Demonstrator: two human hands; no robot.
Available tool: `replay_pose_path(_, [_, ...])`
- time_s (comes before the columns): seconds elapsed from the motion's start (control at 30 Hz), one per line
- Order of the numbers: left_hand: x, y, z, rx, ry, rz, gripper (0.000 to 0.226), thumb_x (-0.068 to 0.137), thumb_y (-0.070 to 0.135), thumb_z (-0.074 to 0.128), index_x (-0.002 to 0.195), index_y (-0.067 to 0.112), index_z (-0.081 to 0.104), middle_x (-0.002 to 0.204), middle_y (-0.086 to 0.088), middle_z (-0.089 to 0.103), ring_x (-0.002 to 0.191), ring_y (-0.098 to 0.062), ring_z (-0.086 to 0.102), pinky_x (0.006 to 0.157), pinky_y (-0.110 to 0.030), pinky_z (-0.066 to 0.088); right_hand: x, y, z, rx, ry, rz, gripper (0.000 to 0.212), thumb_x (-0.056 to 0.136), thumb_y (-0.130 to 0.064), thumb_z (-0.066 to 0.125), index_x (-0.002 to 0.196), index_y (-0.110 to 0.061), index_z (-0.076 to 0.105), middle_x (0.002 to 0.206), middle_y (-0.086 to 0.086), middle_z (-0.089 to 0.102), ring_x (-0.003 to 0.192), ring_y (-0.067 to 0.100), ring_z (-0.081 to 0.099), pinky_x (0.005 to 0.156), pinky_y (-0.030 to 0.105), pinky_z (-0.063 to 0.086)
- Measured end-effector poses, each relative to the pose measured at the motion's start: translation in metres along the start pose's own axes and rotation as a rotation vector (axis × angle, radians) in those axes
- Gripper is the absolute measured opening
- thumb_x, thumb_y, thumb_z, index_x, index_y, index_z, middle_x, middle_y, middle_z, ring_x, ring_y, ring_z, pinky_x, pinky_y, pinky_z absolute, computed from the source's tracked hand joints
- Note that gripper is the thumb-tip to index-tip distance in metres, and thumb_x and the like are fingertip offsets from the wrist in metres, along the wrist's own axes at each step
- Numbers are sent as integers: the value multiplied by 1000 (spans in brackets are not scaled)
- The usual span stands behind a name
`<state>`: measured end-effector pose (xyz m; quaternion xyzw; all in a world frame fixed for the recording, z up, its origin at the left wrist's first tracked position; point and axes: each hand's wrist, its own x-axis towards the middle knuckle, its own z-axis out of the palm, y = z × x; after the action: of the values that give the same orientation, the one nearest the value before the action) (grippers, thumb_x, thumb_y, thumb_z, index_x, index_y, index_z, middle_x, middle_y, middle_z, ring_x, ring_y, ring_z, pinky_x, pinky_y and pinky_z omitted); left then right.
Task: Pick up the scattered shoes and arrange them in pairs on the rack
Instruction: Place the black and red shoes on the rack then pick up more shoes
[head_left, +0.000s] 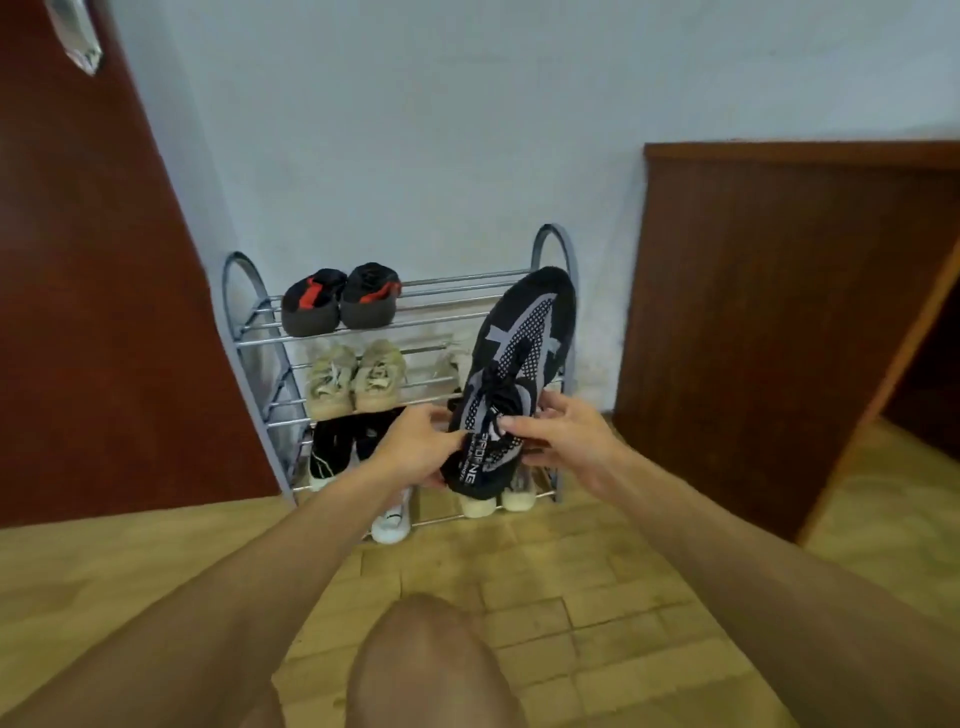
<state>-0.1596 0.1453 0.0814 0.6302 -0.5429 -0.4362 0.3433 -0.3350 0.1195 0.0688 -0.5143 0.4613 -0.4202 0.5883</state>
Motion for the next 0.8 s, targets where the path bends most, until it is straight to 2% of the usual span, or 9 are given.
replay_pose_path(0.07, [6,7,32,-14,-43,-48,28,86,22,68,110,9,63,99,-14,73,85,-29,72,74,-43,60,-6,5,-29,-10,27,-10,31,76,-6,77,101,-19,64,99,4,75,86,17,73,70,28,58])
replay_pose_path(0.17, [15,6,78,-68,-78,-140,15,89,4,60,104,5,61,85,-12,70,71,-25,67,60,-36,59,-12,20,-71,-25,95,2,38,76,-8,78,110,-15,63,91,0,73,75,14,71,62,24,57])
replay_pose_path(0.23, [23,-4,108,-64,-80,-181,22,89,-4,54,109,2,61,88,-15,69,72,-29,67,54,-38,59,-17,36,-96,-56,104,45,37,78,-11,77,111,-15,59,94,-1,70,79,15,69,65,25,57])
replay_pose_path(0.33, [31,-27,154,-22,-71,-220,29,88,-9,45,109,5,60,96,-19,69,76,-34,68,62,-43,59,-24,68,-133,-92,93,144,40,83,-22,73,117,-13,56,99,1,69,88,19,69,74,30,58])
replay_pose_path(0.43, [35,-53,195,10,-79,-274,17,87,-3,53,94,9,63,95,-17,70,83,-35,69,67,-44,60,-34,118,-177,-77,131,244,29,88,-37,65,109,-18,60,106,5,67,96,23,65,83,35,57])
replay_pose_path(0.53, [37,-76,234,135,-92,-287,18,79,3,68,70,17,60,90,-15,72,85,-33,69,74,-47,60,-54,195,-216,-37,345,426,42,89,-40,63,118,-10,59,109,8,65,94,24,64,85,38,58])
replay_pose_path(0.6, [37,-90,260,253,-128,-294,20,76,4,69,63,17,60,83,-12,71,83,-31,69,75,-44,60,-75,254,-234,-89,467,616,37,91,-33,62,118,-8,58,116,12,63,97,25,62,86,38,57])
replay_pose_path(0.7, [40,-115,293,304,-227,-325,24,76,3,69,61,18,58,73,-7,66,82,-31,68,76,-47,59,-112,335,-256,-359,601,818,38,93,-29,58,123,-6,58,118,14,61,104,31,59,81,35,50])
replay_pose_path(0.8, [46,-141,313,308,-328,-359,26,78,5,72,67,22,55,80,-6,65,84,-30,66,73,-41,60,-140,377,-272,-687,862,914,40,90,-22,51,125,-4,52,130,20,50,121,36,43,102,41,40])
